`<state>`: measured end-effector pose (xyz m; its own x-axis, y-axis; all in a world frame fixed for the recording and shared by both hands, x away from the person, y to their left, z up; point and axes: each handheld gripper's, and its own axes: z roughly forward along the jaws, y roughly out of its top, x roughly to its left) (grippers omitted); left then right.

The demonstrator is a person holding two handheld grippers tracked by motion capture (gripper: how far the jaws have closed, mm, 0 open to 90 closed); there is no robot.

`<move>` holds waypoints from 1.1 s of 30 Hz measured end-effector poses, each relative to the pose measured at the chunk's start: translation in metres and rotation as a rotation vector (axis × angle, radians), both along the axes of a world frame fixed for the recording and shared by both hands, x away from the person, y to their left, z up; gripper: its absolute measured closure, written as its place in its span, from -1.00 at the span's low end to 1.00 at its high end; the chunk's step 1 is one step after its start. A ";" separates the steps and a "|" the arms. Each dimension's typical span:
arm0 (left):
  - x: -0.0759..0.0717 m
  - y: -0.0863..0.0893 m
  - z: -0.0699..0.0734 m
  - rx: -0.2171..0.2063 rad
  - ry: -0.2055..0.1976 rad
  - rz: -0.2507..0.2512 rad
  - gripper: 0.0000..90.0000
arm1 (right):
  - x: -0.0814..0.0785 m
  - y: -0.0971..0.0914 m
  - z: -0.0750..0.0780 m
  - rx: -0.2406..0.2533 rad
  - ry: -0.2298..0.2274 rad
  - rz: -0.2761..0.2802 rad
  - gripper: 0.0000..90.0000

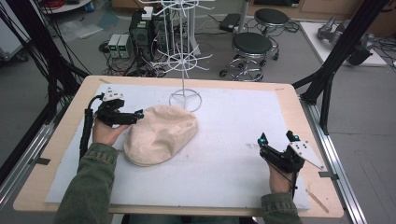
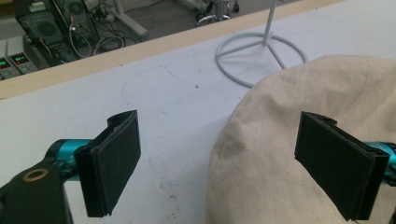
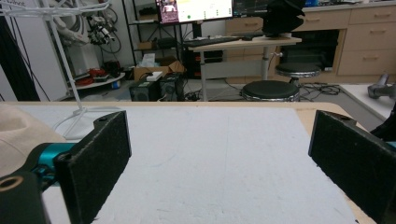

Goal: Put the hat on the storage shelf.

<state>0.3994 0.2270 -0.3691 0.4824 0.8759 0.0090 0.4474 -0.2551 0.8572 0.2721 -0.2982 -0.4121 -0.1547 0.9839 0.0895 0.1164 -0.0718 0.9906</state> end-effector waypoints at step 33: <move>0.025 -0.022 -0.042 0.165 0.212 -0.076 -0.62 | 0.000 -0.002 0.000 0.008 0.000 0.001 -0.89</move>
<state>0.4246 0.2046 -0.4111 0.5530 0.8322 0.0403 0.5864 -0.4230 0.6908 0.2723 -0.3000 -0.4121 -0.1553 0.9831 0.0974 0.1166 -0.0797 0.9900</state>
